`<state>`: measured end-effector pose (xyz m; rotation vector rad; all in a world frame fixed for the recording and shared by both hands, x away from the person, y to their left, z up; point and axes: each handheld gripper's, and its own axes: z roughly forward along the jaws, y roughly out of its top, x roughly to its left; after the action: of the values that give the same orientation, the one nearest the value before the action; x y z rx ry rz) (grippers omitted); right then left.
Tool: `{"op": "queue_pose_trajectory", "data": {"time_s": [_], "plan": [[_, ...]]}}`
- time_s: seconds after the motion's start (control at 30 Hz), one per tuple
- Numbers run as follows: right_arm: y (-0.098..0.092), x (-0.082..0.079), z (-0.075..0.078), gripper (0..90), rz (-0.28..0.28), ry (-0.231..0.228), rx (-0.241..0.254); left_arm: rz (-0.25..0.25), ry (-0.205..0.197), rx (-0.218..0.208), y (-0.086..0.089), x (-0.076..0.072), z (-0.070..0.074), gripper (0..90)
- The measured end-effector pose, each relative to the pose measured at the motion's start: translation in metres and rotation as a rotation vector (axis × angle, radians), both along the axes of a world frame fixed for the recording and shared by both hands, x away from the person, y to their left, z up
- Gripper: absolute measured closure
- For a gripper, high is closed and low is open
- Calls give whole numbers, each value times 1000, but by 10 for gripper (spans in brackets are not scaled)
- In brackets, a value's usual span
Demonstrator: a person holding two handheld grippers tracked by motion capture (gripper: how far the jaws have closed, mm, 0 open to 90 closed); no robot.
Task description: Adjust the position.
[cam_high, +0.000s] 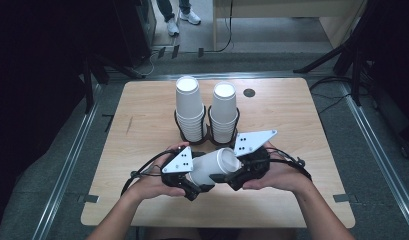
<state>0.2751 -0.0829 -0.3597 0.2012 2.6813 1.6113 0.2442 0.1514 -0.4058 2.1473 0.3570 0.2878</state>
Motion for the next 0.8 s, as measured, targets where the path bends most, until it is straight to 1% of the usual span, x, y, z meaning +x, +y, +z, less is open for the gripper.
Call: {"op": "queue_pose_trajectory", "data": {"time_s": [0.1, 0.2, 0.3, 0.37, 0.5, 0.57, 0.63, 0.67, 0.73, 0.77, 0.8], "plan": [[1, -1, -1, 196, 3, 3, -18, -5, -2, 1, 0, -1, 0, 79], [1, -1, -2, 200, 6, -9, -26, -2, -7, 6, 0, -1, 0, 81], [2, -2, 0, 207, 4, -13, -35, -3, -14, 9, 0, -2, 0, 84], [2, -3, 0, 211, 9, -24, -41, -3, -15, 10, 0, -2, 0, 85], [3, -5, 2, 219, 17, -41, -42, -8, -10, 5, 0, -2, 0, 84], [2, -6, 2, 222, 19, -47, -40, -8, -17, 2, 1, -3, 0, 83], [2, -6, 3, 224, 22, -58, -33, -5, -14, -10, 1, -3, 0, 77], [2, -7, 3, 225, 22, -59, -30, -2, -6, -21, 2, -3, 0, 68], [2, -7, 3, 227, 16, -75, -27, 9, 22, -53, 5, -2, 1, 14], [1, -7, 3, 226, 7, -77, -26, 21, 25, -69, 6, -1, 1, 9], [0, -6, 3, 226, 8, -72, -21, 36, 25, -73, 8, 0, 2, 2]]}}
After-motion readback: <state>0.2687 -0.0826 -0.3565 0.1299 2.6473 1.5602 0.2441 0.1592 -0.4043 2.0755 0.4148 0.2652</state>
